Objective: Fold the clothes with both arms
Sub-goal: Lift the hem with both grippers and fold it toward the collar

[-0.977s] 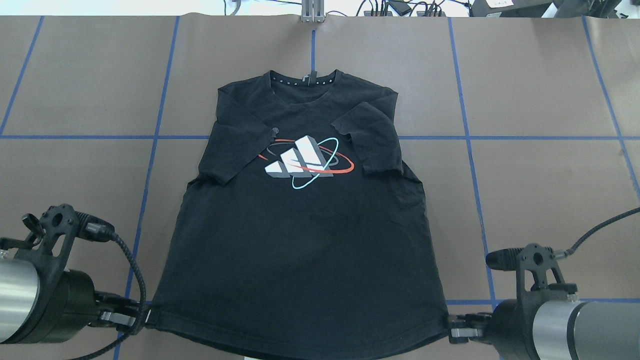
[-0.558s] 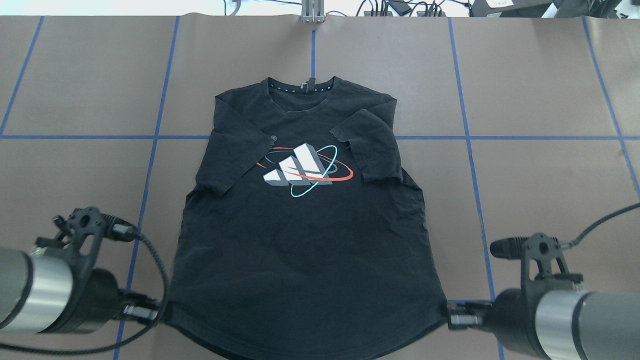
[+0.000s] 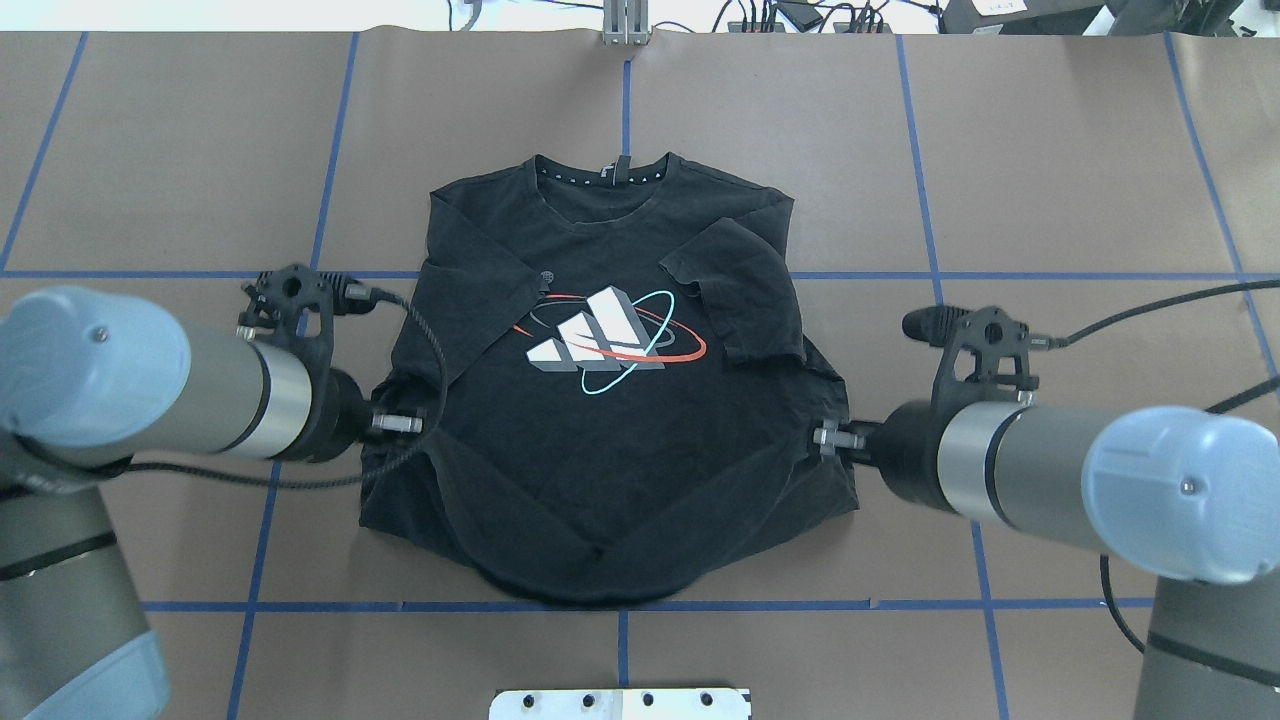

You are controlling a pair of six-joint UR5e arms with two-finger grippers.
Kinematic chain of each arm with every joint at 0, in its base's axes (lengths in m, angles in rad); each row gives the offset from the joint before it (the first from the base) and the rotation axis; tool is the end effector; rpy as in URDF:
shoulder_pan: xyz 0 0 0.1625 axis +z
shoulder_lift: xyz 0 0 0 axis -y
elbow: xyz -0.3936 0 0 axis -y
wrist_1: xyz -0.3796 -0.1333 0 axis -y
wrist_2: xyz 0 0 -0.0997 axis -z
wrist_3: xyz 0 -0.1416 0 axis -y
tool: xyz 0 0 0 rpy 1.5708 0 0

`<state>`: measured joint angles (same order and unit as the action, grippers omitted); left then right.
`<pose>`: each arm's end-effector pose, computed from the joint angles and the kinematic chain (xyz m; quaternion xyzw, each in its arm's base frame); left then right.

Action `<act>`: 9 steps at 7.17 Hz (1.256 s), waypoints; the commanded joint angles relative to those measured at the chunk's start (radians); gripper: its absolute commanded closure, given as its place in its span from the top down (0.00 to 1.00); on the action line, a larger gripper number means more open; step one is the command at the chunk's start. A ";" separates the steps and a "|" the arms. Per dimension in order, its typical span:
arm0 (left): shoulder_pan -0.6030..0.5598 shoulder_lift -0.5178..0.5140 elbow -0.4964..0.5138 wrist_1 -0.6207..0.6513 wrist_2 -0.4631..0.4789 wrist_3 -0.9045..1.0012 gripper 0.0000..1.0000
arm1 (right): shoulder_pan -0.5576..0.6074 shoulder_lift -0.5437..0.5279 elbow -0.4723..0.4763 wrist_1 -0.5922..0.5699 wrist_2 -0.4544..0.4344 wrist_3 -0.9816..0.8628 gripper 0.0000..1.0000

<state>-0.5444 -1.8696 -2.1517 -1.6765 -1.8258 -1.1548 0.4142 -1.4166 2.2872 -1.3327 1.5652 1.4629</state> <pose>0.4004 -0.3565 0.2388 0.1174 0.4679 0.0040 0.8760 -0.3820 -0.3144 0.2350 0.1382 -0.5079 0.1312 0.8401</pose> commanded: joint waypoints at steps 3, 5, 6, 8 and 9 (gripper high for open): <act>-0.164 -0.077 0.107 0.000 0.059 0.049 0.00 | 0.210 0.147 -0.180 -0.002 0.001 -0.003 0.00; -0.207 -0.159 0.212 -0.008 0.097 0.072 0.00 | 0.280 0.212 -0.267 0.000 0.002 -0.025 0.00; -0.233 -0.193 0.266 -0.009 0.097 0.098 0.00 | 0.303 0.261 -0.331 0.001 0.007 -0.029 0.00; -0.274 -0.213 0.395 -0.147 0.097 0.153 0.00 | 0.360 0.358 -0.476 0.001 0.038 -0.074 0.00; -0.294 -0.244 0.448 -0.160 0.097 0.187 0.00 | 0.373 0.411 -0.570 0.004 0.042 -0.122 0.00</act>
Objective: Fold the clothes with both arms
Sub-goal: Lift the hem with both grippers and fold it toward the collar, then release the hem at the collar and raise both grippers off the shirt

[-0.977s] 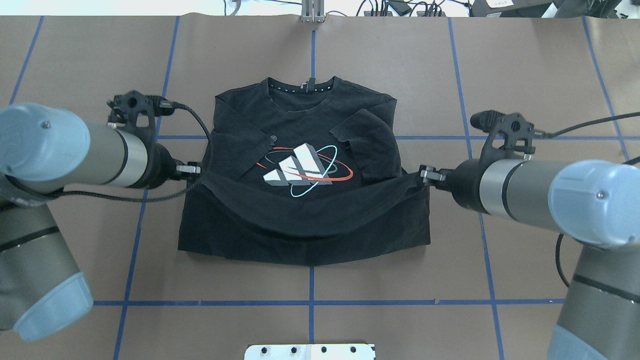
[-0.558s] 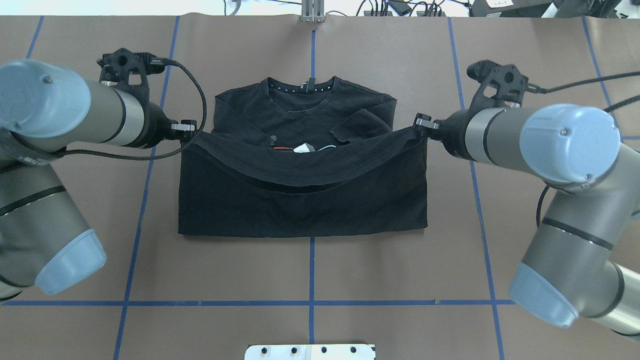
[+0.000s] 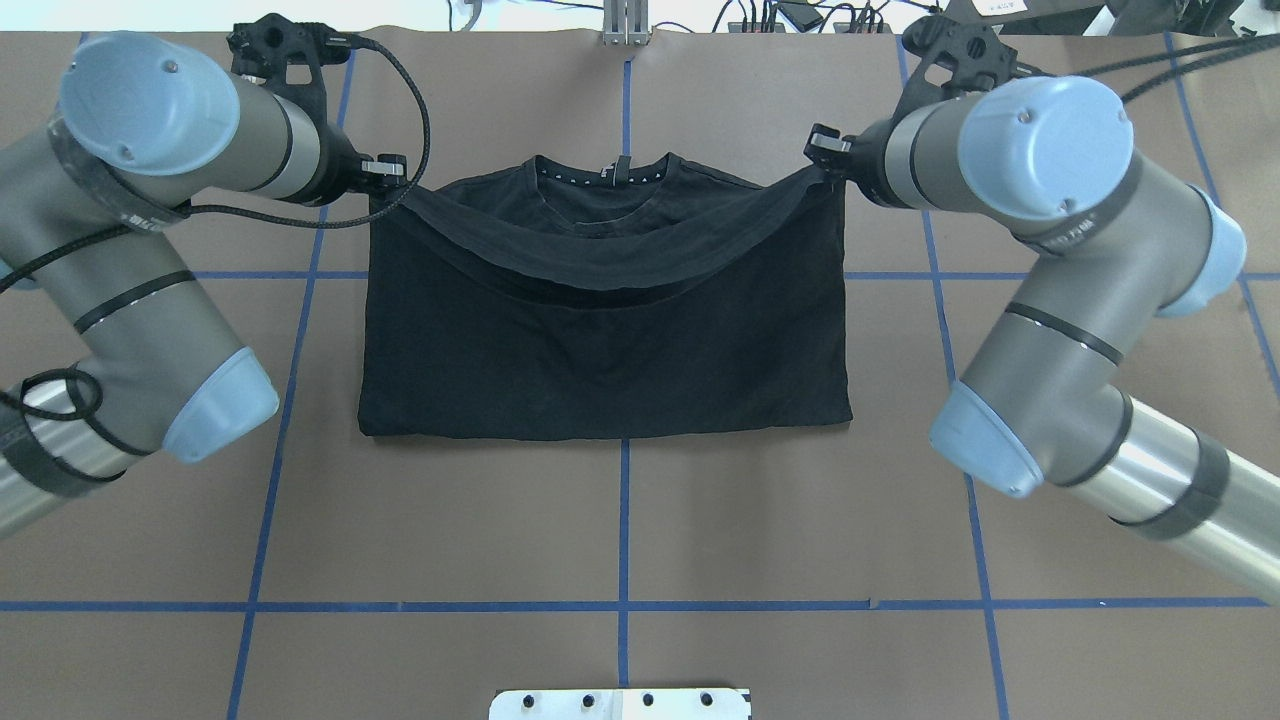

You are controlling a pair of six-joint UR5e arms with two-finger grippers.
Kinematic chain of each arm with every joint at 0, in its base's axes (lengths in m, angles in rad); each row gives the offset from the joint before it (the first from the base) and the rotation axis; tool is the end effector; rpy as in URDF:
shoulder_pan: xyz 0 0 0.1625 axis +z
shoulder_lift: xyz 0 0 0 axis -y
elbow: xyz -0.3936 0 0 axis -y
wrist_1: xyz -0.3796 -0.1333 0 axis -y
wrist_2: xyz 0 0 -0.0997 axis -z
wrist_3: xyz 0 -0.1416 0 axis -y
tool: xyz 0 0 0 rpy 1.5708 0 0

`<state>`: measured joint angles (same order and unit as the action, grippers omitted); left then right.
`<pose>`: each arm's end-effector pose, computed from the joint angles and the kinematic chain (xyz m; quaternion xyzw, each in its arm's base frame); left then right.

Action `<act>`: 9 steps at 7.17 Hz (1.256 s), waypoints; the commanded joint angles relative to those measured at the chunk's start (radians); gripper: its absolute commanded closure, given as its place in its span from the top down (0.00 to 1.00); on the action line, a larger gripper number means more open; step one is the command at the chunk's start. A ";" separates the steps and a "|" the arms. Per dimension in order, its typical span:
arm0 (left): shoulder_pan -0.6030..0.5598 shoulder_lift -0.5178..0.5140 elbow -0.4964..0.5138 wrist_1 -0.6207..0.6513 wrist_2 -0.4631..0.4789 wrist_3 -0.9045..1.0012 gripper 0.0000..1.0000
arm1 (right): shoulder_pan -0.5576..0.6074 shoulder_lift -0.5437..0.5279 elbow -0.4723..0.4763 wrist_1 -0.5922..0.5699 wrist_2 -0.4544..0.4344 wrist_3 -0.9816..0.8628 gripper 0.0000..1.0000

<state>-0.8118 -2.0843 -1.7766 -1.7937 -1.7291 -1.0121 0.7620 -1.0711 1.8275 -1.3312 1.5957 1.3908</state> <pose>0.3672 -0.5484 0.2568 0.2318 0.3949 -0.0765 0.8857 -0.3718 -0.5341 0.2407 0.2070 -0.4306 0.2463 0.8432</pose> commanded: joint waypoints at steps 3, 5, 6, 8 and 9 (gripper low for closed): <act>-0.027 -0.112 0.318 -0.184 0.000 0.046 0.00 | 0.026 0.186 -0.327 0.009 0.012 -0.064 0.00; -0.023 -0.178 0.541 -0.307 0.003 0.047 0.00 | 0.023 0.189 -0.373 0.009 0.013 -0.067 0.00; -0.021 -0.181 0.596 -0.344 0.028 0.079 0.00 | 0.020 0.191 -0.407 0.010 0.013 -0.067 0.00; -0.021 -0.180 0.623 -0.355 0.031 0.096 0.00 | 0.016 0.168 -0.517 0.199 0.014 -0.072 0.00; -0.021 -0.181 0.623 -0.355 0.029 0.096 0.00 | 0.016 0.169 -0.531 0.220 0.013 -0.087 0.00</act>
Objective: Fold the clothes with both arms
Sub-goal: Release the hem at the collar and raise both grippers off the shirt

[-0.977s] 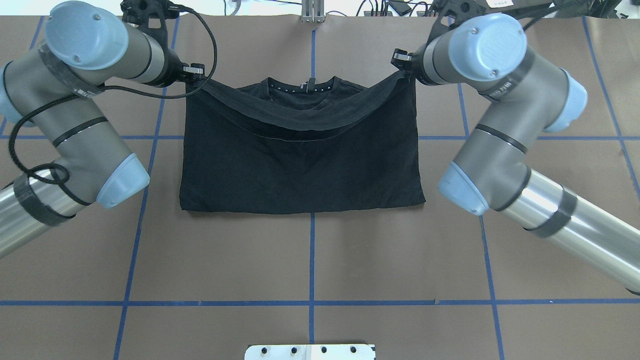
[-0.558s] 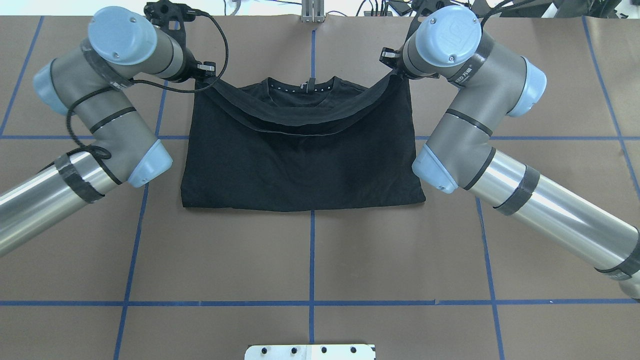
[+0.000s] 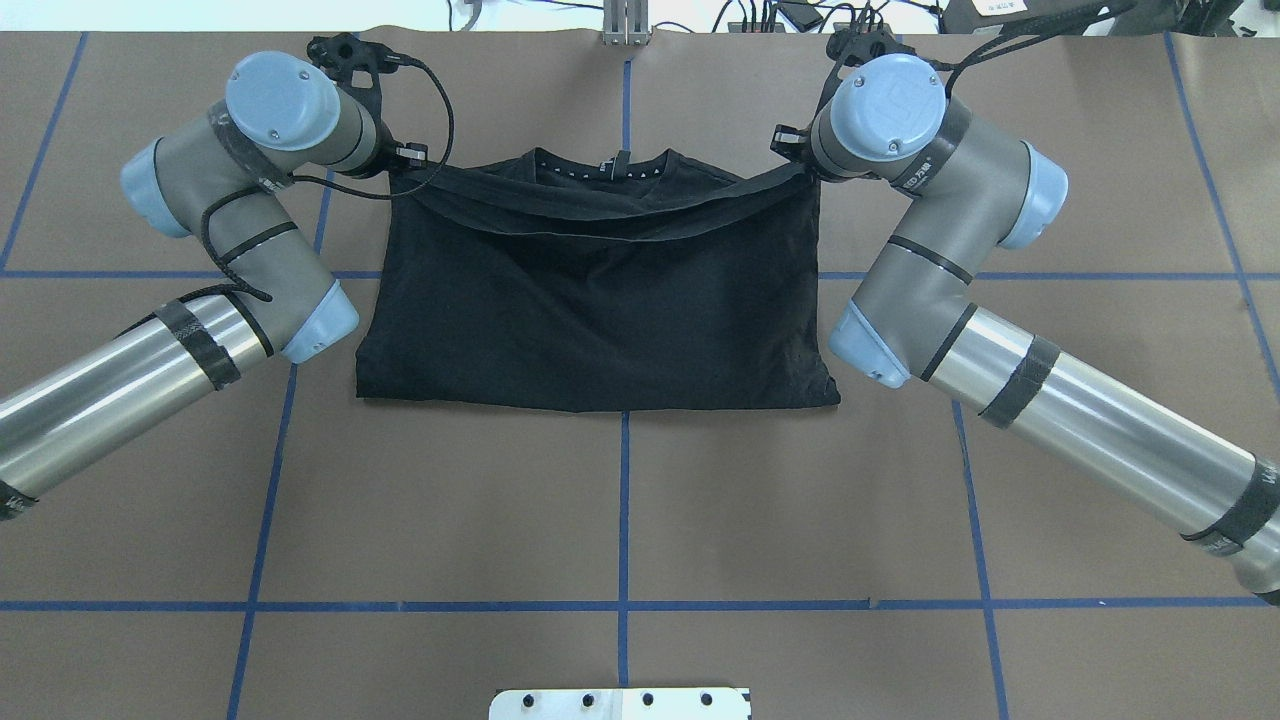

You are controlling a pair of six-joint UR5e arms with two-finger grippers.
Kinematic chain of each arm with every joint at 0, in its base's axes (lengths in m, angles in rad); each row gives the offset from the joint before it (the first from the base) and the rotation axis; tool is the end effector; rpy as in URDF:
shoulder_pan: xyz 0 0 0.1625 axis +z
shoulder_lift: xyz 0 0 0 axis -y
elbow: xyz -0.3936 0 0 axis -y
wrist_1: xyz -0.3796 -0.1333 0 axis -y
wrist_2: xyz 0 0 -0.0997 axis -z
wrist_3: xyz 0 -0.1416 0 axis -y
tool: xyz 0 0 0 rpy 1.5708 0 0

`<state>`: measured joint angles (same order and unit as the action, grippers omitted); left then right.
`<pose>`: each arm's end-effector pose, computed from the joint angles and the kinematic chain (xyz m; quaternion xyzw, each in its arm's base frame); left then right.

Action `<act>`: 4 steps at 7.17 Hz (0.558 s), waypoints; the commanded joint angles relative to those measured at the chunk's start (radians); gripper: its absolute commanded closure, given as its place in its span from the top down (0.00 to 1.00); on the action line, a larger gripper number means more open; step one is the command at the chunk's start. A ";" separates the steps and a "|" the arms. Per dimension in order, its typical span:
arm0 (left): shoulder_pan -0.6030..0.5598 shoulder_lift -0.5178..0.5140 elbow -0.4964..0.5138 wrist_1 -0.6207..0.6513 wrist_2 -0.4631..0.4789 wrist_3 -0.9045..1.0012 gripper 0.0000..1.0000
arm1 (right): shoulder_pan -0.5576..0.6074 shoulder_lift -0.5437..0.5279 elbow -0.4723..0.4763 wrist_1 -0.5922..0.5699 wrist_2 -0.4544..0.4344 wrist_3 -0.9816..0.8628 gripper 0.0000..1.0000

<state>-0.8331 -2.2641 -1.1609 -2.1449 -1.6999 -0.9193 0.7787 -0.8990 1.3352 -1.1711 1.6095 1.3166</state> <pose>0.4445 -0.6601 0.3756 0.2372 0.3454 -0.0556 0.9063 -0.4518 -0.6254 0.3311 0.1850 -0.3616 0.2293 0.8845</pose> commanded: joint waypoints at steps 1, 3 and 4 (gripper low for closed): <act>0.000 0.000 0.003 -0.006 0.000 0.005 0.00 | 0.001 -0.006 -0.039 0.062 0.000 -0.031 0.00; -0.004 0.006 0.003 -0.041 -0.001 0.049 0.00 | 0.007 -0.012 -0.039 0.062 0.016 -0.059 0.00; -0.006 0.005 0.000 -0.046 -0.003 0.053 0.00 | 0.019 -0.015 -0.038 0.064 0.032 -0.095 0.00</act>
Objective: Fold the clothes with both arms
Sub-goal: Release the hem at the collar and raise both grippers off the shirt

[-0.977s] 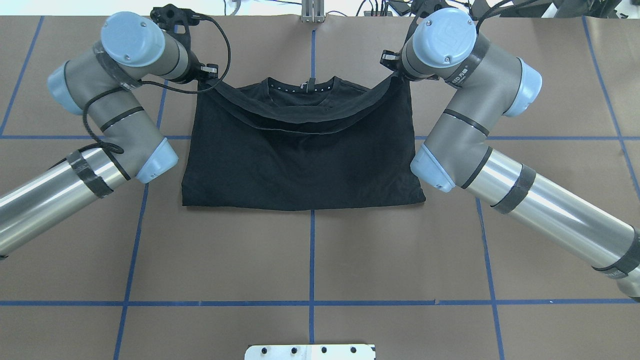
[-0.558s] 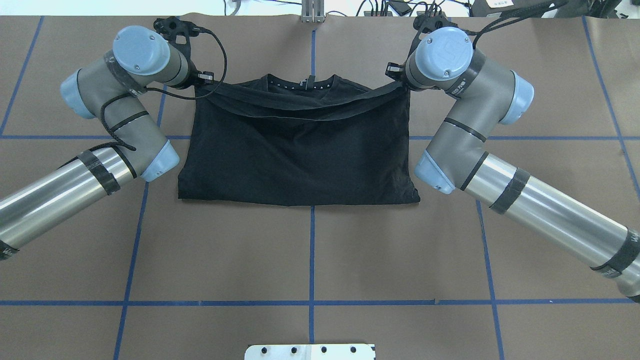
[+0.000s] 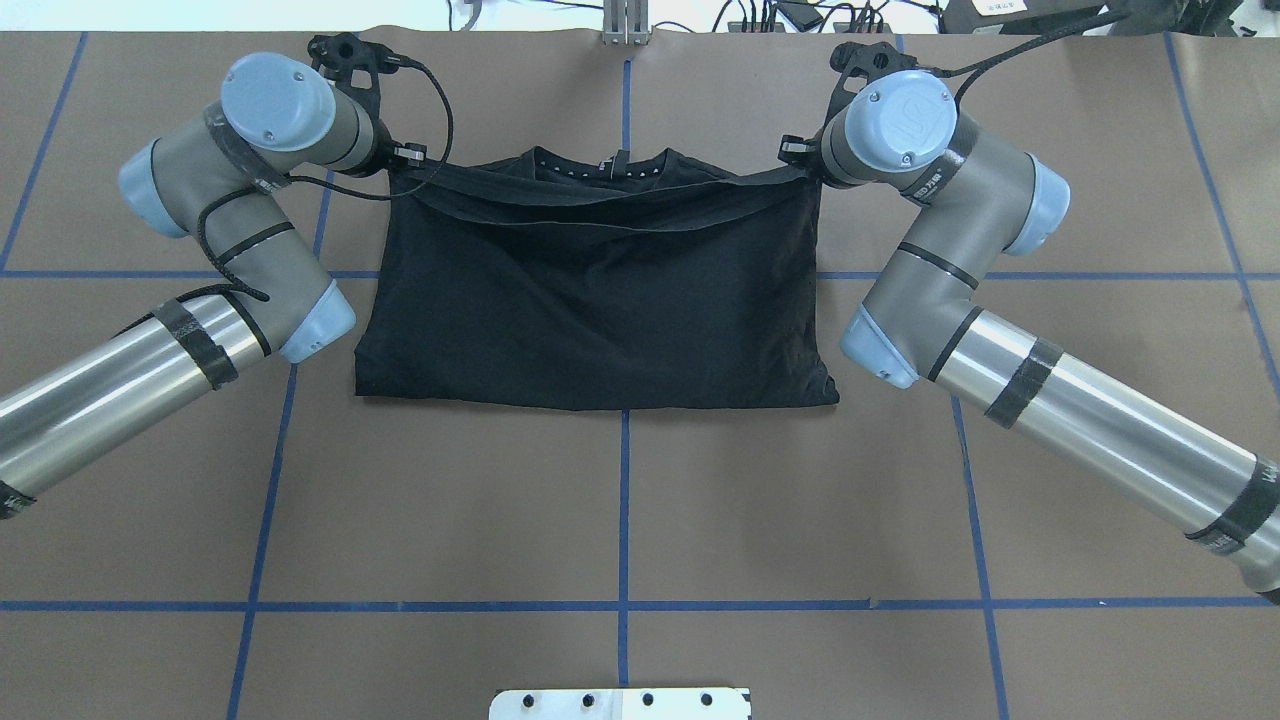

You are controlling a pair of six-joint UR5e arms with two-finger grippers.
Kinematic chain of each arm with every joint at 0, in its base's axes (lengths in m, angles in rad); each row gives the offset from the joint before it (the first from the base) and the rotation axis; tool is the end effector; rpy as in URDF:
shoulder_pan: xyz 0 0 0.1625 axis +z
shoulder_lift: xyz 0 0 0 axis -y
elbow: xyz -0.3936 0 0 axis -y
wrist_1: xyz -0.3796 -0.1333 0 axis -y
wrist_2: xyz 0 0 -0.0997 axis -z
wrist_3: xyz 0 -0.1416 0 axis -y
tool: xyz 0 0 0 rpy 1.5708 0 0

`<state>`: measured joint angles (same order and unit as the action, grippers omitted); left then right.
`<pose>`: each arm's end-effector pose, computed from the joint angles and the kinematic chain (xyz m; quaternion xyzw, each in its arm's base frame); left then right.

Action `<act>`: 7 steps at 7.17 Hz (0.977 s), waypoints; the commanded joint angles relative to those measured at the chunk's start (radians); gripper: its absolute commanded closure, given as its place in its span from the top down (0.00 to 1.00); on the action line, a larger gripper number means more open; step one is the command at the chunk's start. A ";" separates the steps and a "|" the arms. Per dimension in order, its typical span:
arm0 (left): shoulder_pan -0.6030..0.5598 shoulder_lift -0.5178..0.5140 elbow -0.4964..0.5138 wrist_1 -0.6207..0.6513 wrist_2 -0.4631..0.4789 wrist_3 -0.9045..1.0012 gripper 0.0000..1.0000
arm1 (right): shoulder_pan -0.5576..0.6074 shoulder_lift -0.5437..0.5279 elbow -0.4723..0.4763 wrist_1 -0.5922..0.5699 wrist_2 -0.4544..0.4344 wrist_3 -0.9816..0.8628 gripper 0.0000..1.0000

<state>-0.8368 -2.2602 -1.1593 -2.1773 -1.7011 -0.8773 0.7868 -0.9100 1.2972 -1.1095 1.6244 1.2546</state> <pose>0.4420 -0.6615 0.3739 0.2533 0.3488 -0.0368 0.9016 -0.4512 -0.6305 0.3486 0.1948 -0.3633 0.2017 0.8885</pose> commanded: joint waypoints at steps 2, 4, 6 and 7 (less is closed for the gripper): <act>-0.005 0.001 -0.003 -0.013 -0.005 0.011 0.00 | 0.016 -0.006 -0.001 0.000 0.020 -0.040 0.00; -0.008 0.001 -0.008 -0.013 -0.009 0.018 0.75 | 0.014 -0.006 -0.001 0.002 0.019 -0.046 0.99; -0.024 0.030 -0.083 -0.019 -0.020 0.102 1.00 | 0.035 -0.003 0.010 0.000 0.067 -0.087 1.00; -0.025 0.077 -0.153 -0.013 -0.102 0.116 1.00 | 0.058 -0.009 0.020 0.005 0.153 -0.127 1.00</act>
<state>-0.8575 -2.2277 -1.2393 -2.1953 -1.7375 -0.7910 0.8210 -0.9150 1.3065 -1.1079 1.6969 1.1715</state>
